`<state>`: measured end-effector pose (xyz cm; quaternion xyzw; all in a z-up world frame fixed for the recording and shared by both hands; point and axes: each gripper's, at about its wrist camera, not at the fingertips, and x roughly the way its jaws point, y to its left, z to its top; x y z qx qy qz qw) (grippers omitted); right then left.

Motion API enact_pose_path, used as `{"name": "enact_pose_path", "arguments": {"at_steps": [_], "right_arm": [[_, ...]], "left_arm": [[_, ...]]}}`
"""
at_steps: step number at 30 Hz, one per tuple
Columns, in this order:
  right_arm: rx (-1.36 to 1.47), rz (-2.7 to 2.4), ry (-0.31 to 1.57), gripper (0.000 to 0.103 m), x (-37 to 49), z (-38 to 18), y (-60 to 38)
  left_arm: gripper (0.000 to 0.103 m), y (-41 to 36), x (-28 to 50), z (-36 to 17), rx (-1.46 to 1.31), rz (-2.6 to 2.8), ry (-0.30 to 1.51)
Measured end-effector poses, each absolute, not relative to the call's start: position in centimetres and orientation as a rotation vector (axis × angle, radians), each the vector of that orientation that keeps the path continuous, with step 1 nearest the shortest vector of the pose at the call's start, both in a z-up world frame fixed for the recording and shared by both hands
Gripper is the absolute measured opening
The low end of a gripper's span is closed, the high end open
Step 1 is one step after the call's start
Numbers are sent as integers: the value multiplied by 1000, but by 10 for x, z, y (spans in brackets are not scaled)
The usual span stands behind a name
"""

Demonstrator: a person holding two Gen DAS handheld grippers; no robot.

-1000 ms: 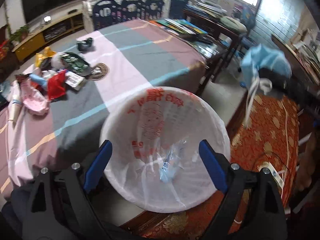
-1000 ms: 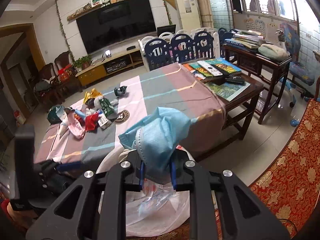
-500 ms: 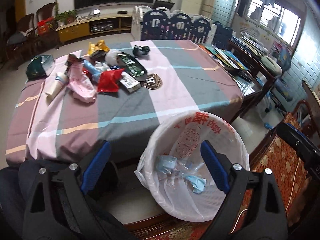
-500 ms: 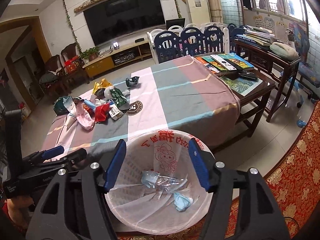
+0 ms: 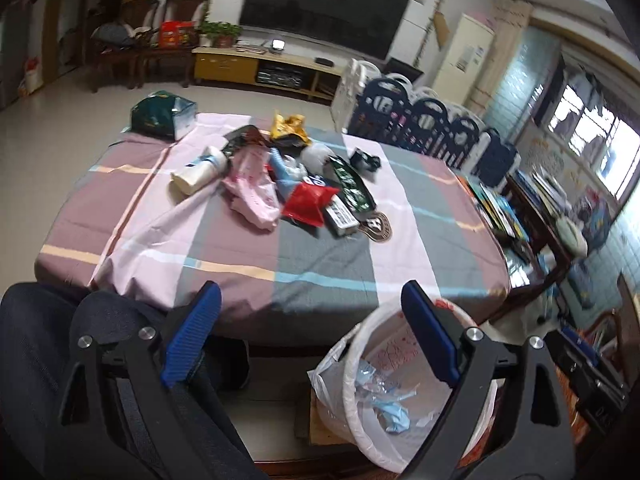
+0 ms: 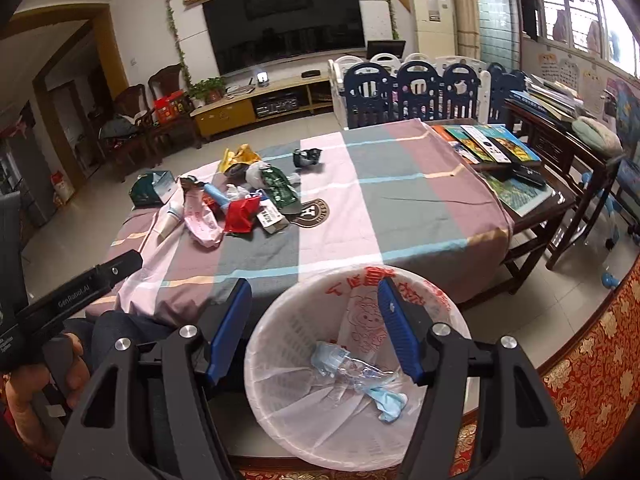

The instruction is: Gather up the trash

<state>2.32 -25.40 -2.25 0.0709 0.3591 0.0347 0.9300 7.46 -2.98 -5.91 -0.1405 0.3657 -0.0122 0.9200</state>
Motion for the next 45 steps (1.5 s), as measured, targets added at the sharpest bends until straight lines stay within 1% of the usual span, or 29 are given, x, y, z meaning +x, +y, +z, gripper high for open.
{"name": "enact_pose_path", "arguments": {"at_steps": [13,18,28,32,38,43,45], "right_arm": [[107,122,742,65,29,-19,-223],[109,133,760,66,32,-25,-219],[91,162,797,66,65,-45,-188],[101,183,812,68,103,-61,-167],[68,248,864,69,184,-97,-106],[-85,303,855,68,256,-123,-31],[-146,340,883,68,279,-136,-5]], "left_arm": [[92,30,69,-64,-466,139,742],[94,37,71,-64,-397,184,716],[95,55,95,-75,-251,228,749],[96,74,104,-84,-199,263,747],[96,131,105,-103,-184,418,739],[97,180,109,-112,-206,506,751],[97,196,112,-120,-247,508,767]]}}
